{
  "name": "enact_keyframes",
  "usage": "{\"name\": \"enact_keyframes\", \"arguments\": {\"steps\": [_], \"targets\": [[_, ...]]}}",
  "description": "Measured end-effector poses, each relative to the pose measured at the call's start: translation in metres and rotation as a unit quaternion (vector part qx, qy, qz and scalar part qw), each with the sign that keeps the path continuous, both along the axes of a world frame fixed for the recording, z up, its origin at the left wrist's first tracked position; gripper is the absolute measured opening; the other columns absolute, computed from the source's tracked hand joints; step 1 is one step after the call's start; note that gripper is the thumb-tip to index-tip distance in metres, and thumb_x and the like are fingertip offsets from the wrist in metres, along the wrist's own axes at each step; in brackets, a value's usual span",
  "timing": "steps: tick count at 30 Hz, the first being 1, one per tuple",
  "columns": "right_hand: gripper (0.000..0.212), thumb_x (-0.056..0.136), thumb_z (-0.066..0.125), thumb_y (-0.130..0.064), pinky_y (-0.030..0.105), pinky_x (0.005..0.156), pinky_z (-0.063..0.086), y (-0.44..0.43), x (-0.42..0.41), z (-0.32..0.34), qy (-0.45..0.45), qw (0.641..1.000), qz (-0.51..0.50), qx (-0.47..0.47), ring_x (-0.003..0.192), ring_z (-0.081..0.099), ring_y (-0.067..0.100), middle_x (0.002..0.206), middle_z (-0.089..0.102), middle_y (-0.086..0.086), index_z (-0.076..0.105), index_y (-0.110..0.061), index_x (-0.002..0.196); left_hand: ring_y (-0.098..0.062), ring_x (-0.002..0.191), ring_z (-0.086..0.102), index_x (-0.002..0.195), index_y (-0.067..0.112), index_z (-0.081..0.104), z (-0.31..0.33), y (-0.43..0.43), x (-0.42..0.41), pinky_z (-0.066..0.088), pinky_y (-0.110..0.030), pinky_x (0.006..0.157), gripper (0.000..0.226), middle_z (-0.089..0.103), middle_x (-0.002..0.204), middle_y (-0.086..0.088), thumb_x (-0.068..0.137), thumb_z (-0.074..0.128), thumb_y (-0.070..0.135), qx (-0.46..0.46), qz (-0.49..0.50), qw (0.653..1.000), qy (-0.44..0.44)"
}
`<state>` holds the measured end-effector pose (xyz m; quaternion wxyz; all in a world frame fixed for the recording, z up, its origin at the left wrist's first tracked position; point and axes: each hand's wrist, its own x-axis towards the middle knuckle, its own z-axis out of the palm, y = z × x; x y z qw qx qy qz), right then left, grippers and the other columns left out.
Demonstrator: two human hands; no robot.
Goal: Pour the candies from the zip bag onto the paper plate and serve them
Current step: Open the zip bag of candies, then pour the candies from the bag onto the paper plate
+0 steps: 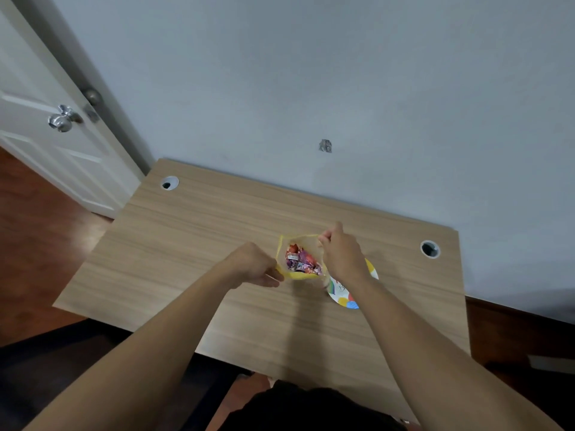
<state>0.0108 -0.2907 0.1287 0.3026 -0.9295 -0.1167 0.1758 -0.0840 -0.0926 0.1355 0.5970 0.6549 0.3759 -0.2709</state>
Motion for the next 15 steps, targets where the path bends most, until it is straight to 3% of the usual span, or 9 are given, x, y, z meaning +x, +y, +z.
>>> {"name": "enact_keyframes", "arguments": {"steps": [4,6,7,9,11,13,15], "targets": [[0.013,0.11,0.055,-0.028,0.034,0.065,0.039,-0.005,-0.001,0.003,0.017,0.999,0.031,0.026,0.084,0.062,0.026,0.09,0.067,0.002,0.059,-0.016,0.109,-0.033,0.1,0.079,0.129,-0.006,0.067,-0.002,0.008,-0.008,0.064,-0.038,0.084,0.033,0.082,0.115,-0.016,0.104,0.056,0.012,0.022,-0.117,0.992,0.037],[0.012,0.109,0.058,-0.029,0.028,0.06,0.037,-0.008,0.0,0.007,0.02,0.998,0.034,0.045,0.074,0.058,0.018,0.081,0.063,-0.006,0.061,-0.017,0.108,-0.031,0.098,0.075,0.145,0.004,0.058,-0.018,0.016,-0.008,0.059,-0.034,0.076,0.042,0.079,0.126,-0.013,0.105,0.057,0.015,0.111,-0.166,0.98,0.004],[0.013,0.109,0.06,-0.029,0.025,0.059,0.036,-0.01,0.001,0.01,0.02,0.998,0.04,0.053,0.071,0.057,0.012,0.078,0.062,-0.01,0.062,-0.017,0.108,-0.03,0.104,0.073,0.155,0.012,0.05,-0.024,0.02,-0.009,0.057,-0.034,0.08,0.053,0.074,0.135,-0.012,0.104,0.062,0.017,0.178,-0.196,0.964,-0.035],[0.014,0.109,0.061,-0.029,0.019,0.059,0.039,-0.013,0.002,0.018,0.017,0.996,0.06,0.064,0.07,0.06,0.004,0.076,0.065,-0.016,0.064,-0.015,0.108,-0.029,0.129,0.063,0.167,0.026,0.033,-0.03,0.021,-0.009,0.049,-0.032,0.105,0.082,0.059,0.153,-0.009,0.097,0.076,0.027,0.277,-0.25,0.918,-0.133],[0.015,0.107,0.064,-0.031,0.016,0.066,0.046,-0.015,0.004,0.026,0.018,0.994,0.067,0.082,0.078,0.069,0.001,0.08,0.074,-0.019,0.065,-0.016,0.107,-0.02,0.145,0.046,0.168,0.028,0.032,-0.028,0.014,-0.009,0.034,-0.026,0.116,0.093,0.045,0.158,0.0,0.09,0.083,0.033,0.268,-0.285,0.893,-0.222],[0.016,0.105,0.067,-0.034,0.022,0.071,0.05,-0.018,0.008,0.032,0.025,0.993,0.058,0.102,0.081,0.075,0.001,0.086,0.081,-0.015,0.066,-0.018,0.103,-0.014,0.145,0.043,0.159,0.023,0.05,-0.029,0.006,-0.007,0.033,-0.022,0.114,0.071,0.048,0.156,0.003,0.093,0.077,0.033,0.252,-0.319,0.865,-0.293],[0.016,0.102,0.07,-0.037,0.029,0.069,0.053,-0.024,0.013,0.034,0.042,0.992,0.043,0.109,0.075,0.075,0.0,0.086,0.083,-0.011,0.067,-0.022,0.098,-0.019,0.122,0.064,0.129,0.019,0.074,-0.036,-0.001,-0.003,0.048,-0.028,0.1,0.035,0.068,0.135,-0.001,0.098,0.064,0.031,0.275,-0.325,0.841,-0.334]]}}
